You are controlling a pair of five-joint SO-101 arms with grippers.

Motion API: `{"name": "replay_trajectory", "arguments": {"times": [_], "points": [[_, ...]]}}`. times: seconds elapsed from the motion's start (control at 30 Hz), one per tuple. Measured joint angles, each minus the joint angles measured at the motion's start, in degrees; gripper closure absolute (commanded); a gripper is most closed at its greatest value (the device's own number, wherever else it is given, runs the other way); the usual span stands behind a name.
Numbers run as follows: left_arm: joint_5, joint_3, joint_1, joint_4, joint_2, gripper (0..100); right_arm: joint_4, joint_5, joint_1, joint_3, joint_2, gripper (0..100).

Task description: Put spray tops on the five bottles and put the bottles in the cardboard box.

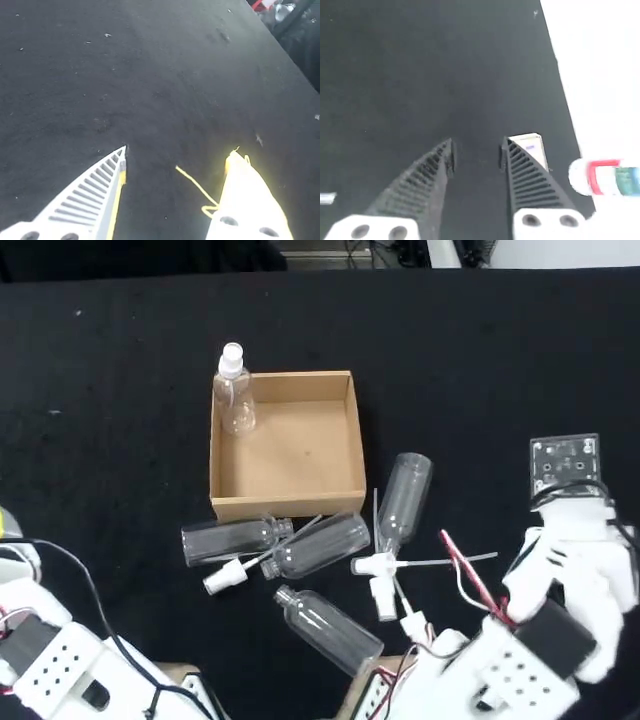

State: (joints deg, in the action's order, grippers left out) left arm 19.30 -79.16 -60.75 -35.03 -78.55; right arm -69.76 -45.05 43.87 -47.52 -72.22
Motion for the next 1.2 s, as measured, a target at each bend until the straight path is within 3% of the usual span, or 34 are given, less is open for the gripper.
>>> {"name": "replay_trajectory", "arguments": {"times": [0.27, 0.63, 0.87, 1.2], "points": [[-1.14, -0.97, 1.05, -0.18, 0.00, 78, -24.62, 0.00, -21.63, 14.42, -1.05, 86.2], [-1.32, -0.97, 1.05, -0.18, 0.00, 77, -22.15, 0.00, -38.51, -3.16, -0.97, 86.1], [-1.32, -0.97, 1.23, -0.18, 0.00, 77, -12.40, -5.89, -37.71, -16.18, -0.70, 86.1], [-1.32, -0.97, 1.23, -0.18, 0.00, 77, -4.92, -17.58, -26.20, -25.05, -0.09, 86.2]]}}
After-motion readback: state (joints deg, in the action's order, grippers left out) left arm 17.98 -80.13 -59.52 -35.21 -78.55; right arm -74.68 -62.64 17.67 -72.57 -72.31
